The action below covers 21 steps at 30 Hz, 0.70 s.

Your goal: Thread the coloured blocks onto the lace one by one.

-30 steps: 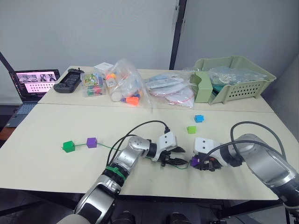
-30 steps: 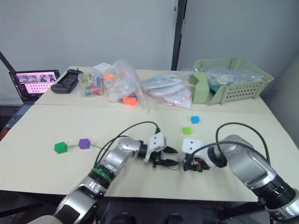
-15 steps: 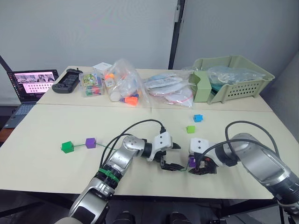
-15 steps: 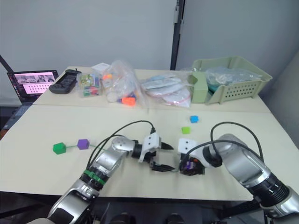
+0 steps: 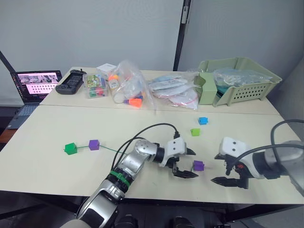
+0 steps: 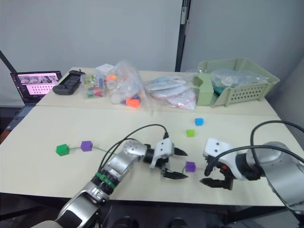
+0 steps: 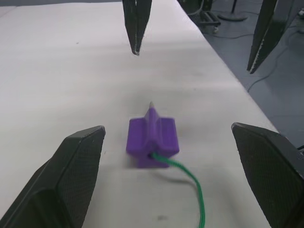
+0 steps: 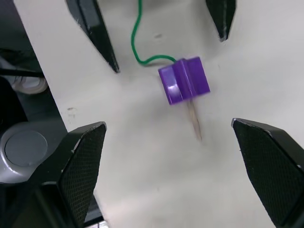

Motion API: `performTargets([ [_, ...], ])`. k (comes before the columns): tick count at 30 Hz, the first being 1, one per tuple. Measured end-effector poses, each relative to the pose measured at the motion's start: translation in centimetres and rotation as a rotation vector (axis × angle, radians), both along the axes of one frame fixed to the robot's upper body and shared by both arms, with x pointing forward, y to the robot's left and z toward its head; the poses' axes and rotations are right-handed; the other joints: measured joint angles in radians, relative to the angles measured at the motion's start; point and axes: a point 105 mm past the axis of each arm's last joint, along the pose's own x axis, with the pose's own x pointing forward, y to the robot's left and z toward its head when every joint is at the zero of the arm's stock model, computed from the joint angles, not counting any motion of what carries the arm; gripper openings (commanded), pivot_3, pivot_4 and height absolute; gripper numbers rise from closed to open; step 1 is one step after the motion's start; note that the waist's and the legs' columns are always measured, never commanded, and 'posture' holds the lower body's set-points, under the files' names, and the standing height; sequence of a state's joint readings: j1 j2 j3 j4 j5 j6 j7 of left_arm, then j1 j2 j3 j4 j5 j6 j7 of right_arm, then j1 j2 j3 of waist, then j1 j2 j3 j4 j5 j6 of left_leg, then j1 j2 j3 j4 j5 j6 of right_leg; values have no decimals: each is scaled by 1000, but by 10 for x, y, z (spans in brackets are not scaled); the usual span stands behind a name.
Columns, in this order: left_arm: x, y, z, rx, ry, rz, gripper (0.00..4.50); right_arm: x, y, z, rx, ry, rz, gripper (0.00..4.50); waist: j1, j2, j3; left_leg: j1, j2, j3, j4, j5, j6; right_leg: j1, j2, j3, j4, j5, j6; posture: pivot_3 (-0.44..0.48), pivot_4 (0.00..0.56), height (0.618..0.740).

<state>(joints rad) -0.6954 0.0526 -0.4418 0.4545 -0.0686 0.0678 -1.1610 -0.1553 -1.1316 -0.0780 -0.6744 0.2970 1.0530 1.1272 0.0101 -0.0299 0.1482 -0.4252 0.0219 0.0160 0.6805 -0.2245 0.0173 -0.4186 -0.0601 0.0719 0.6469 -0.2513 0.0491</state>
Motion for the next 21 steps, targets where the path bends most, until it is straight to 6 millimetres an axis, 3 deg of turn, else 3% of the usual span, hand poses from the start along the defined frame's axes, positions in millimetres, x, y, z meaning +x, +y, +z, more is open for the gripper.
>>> performTargets([
  [15,12,-18,-21,97,-9,96,4500,-5,-5,-8,7,-21,-84,4462,2,0,0,0,-1,-1,0,0,0,0,0,0,0,0,1,0,150,734],
  [19,8,-24,-21,86,6,81,3382,-3,-5,-7,-13,-40,-73,4500,2,0,0,0,-1,-1,0,0,0,0,0,0,0,0,1,0,150,734],
  [21,8,-24,-24,86,10,80,2602,0,-6,-8,-26,-52,-67,4500,1,0,0,0,-1,-1,0,0,0,0,0,0,0,0,1,0,150,734],
])
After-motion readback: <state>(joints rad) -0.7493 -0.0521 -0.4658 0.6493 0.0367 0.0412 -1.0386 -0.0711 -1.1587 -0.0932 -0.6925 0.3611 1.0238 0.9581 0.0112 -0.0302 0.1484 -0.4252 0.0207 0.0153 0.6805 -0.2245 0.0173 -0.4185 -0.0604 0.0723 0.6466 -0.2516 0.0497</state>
